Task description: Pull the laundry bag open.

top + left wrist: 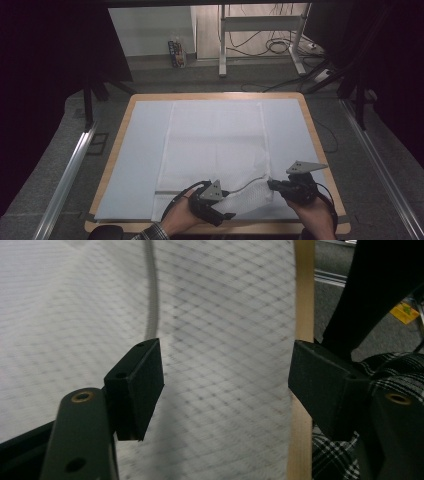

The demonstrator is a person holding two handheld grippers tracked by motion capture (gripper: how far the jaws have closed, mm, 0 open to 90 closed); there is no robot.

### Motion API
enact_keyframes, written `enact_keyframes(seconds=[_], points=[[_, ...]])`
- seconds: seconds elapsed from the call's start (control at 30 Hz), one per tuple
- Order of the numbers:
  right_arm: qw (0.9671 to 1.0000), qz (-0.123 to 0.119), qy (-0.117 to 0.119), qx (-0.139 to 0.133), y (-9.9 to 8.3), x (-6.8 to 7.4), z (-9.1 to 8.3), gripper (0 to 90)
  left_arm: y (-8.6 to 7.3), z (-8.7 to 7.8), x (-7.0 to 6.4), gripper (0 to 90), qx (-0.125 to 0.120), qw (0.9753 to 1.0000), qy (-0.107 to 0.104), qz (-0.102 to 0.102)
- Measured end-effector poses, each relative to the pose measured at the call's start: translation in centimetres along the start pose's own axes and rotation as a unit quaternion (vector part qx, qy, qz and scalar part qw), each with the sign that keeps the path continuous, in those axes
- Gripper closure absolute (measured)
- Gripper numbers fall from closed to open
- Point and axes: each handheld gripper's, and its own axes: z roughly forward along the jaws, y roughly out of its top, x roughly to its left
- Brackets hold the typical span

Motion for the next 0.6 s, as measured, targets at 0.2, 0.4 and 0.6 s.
enact_keyframes(seconds=[0.2, 0.4, 0.6], points=[[0.9999, 0.004, -0.010, -0.008, 0.5, -0.2, 0.1, 87.4, 0.2, 0.2, -0.5, 30.8, 0.008, 0.9997, -0.020, 0.011], [0.9999, -0.003, -0.006, -0.011, 0.6, 0.0, 0.3, 86.9, 0.0, 0.1, 0.0, 69.6, 0.022, 0.9997, 0.012, -0.005], [1.0000, 0.001, -0.006, -0.003, 0.1, 0.0, 0.1, 71.1, -0.2, -0.4, 0.6, 88.4, 0.007, 0.9994, 0.012, -0.033]])
